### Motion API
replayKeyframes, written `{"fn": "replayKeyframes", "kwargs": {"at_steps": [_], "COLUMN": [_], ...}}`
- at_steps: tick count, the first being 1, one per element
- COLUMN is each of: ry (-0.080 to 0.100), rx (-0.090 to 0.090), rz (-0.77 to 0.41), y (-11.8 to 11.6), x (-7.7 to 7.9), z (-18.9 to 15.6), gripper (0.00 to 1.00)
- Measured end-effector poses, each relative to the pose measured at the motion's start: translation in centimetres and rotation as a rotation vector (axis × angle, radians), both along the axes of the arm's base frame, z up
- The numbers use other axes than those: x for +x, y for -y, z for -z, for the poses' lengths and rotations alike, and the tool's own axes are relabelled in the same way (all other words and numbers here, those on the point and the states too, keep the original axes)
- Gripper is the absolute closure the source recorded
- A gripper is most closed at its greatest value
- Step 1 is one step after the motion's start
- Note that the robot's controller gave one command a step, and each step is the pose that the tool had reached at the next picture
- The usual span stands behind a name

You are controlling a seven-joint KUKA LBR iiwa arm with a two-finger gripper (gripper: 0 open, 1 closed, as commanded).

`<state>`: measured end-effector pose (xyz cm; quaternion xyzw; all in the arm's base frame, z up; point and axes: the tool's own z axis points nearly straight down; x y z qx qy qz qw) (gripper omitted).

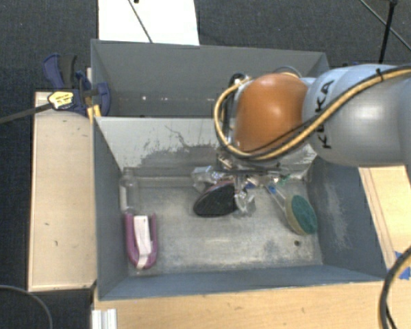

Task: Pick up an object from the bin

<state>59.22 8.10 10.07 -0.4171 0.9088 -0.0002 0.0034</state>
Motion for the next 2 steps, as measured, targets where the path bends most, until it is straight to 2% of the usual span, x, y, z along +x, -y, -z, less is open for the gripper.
{"fn": "replayKeyframes", "kwargs": {"at_steps": [1,2], "ry": [-0.005,-0.004], "rx": [-0.002,0.000], "rz": [-0.183,-0.173], "y": [-0.80,-0.86], "x": [0.08,0.15], "z": [3.04,2.93], "gripper": [0.00,0.00]}}
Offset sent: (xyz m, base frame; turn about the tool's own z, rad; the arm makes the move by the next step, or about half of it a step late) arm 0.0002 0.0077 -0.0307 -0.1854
